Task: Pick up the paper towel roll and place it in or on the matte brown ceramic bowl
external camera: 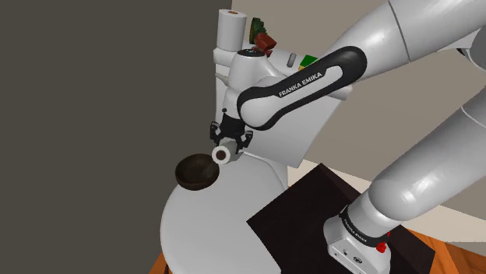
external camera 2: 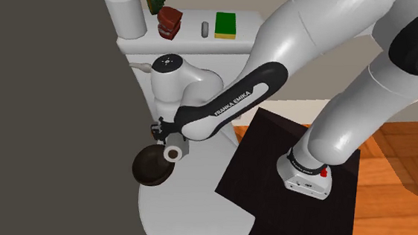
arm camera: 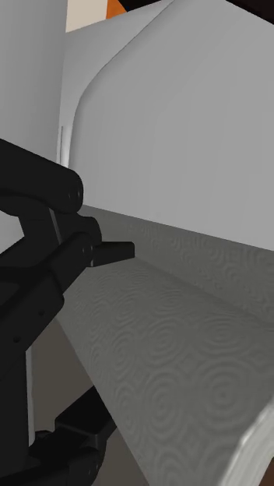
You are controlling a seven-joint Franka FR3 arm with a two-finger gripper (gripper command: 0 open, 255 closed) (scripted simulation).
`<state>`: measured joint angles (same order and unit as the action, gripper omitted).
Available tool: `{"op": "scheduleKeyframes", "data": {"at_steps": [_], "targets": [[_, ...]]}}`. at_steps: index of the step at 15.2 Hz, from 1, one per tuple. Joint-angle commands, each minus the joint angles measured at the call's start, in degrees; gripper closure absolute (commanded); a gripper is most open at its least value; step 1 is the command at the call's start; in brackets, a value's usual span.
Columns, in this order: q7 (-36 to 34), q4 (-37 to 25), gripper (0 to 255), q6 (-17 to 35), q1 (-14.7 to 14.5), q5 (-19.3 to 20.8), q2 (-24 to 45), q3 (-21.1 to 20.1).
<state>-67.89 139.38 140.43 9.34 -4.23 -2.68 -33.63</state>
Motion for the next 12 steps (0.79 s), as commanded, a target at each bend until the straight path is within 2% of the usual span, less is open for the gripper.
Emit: {"op": "scheduleKeyframes", "data": {"at_steps": [1,4,6,12], "targets": [[-4.4,-4.2,255,-1.0,-0.5,3.5,3.7,-1.2],[-10.6,-10.9,255,-2.9,-2.3,8.9,9.6,-2.0],[-15.5,-17.6,255,-5.3,-4.9,13.3,15.2,-1.9],[-17.5,-16.5,255,-1.4,-6.2,16.4,18.5,-0.3]]}}
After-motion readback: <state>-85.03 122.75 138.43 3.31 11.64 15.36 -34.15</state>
